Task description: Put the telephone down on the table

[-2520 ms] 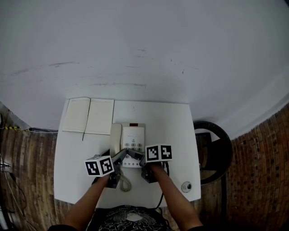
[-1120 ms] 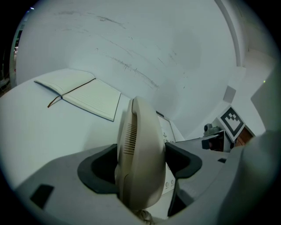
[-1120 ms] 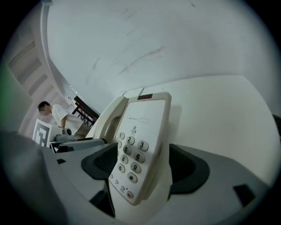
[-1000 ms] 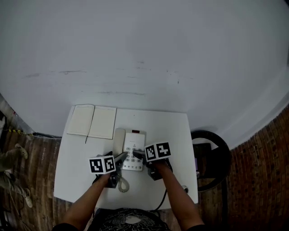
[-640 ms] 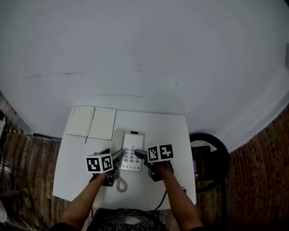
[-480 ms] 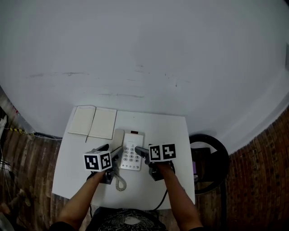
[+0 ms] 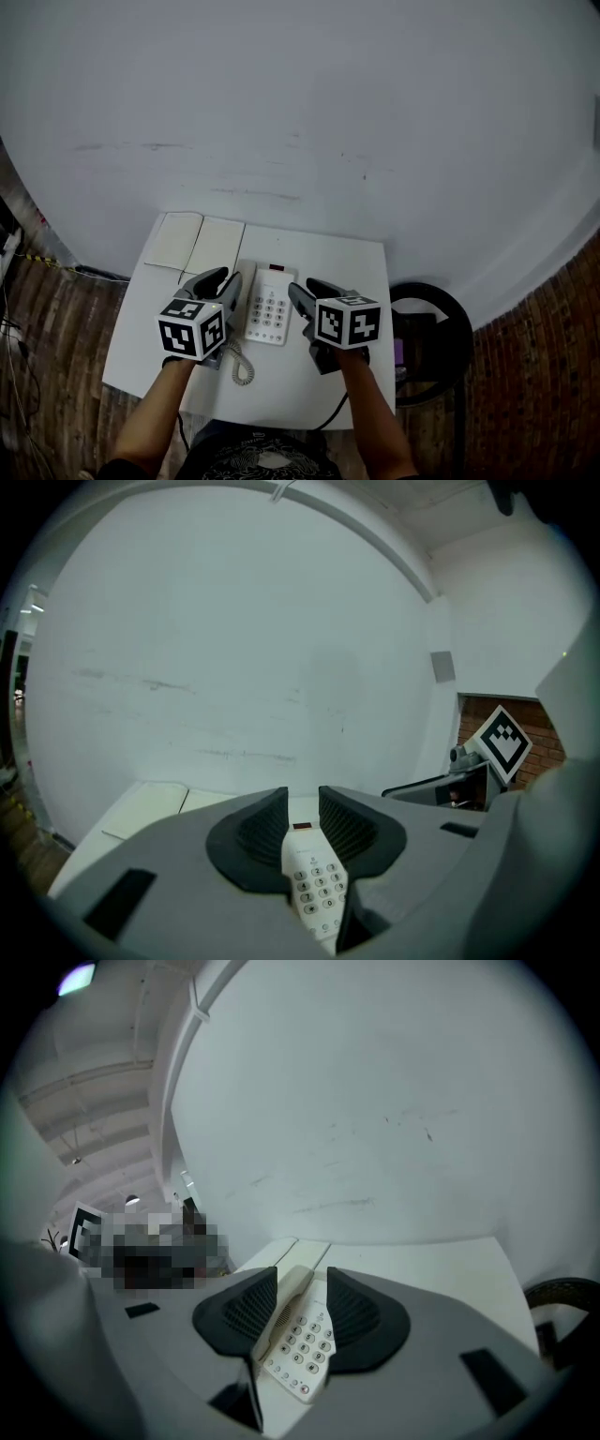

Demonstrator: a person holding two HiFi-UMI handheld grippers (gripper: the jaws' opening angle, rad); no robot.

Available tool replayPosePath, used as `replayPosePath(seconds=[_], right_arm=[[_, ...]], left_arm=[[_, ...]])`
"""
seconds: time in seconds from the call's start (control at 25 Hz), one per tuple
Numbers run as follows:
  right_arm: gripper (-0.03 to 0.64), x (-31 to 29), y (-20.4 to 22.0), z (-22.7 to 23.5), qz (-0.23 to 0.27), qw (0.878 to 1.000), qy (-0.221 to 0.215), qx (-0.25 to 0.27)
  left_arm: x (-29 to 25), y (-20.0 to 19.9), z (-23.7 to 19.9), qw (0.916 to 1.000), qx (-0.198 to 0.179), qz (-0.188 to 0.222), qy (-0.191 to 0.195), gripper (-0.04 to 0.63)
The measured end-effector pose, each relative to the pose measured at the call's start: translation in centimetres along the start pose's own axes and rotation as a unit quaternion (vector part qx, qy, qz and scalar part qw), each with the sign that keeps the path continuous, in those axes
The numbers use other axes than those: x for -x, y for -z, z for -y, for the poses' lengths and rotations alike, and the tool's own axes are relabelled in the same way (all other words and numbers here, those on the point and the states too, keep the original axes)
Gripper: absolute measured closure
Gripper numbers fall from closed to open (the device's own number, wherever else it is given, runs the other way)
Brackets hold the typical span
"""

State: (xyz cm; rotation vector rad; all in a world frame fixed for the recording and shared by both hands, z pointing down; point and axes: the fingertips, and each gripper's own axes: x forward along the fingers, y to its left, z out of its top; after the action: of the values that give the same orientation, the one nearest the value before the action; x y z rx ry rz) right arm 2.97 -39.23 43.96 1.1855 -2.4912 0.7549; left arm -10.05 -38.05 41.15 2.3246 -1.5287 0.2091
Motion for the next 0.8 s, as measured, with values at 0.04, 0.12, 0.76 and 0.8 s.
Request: replayPosePath(seconds=[0.04,0.12,0.76,0.8], right_arm=[[0.457,0.7,-0.4,-0.3,0.013,1.000,-0.003,0.006],[0.482,1.9,-1.1,-0.9,0.037,0.999,-0.010,0.018],[0.612,6.7,-1.3,-2.6,0.116,0.990,-0.032,0.071],[0.612,6.8,-1.2,-2.6,0.116,0.990,-0.032,0.071]], left_arm=[[0.5,-0.5,0.5,0.9999,-0.007,0.010,-0.001,0.497],[1.3,-1.2,1.4,0.9994,-0.021,0.025,-0.005,0.526],[4.6,-0.4,5.0,0.9970,-0.051,0.054,-0.023,0.589],[4.7,-0.3,5.1,0.9971,-0.050,0.053,-0.024,0.589]])
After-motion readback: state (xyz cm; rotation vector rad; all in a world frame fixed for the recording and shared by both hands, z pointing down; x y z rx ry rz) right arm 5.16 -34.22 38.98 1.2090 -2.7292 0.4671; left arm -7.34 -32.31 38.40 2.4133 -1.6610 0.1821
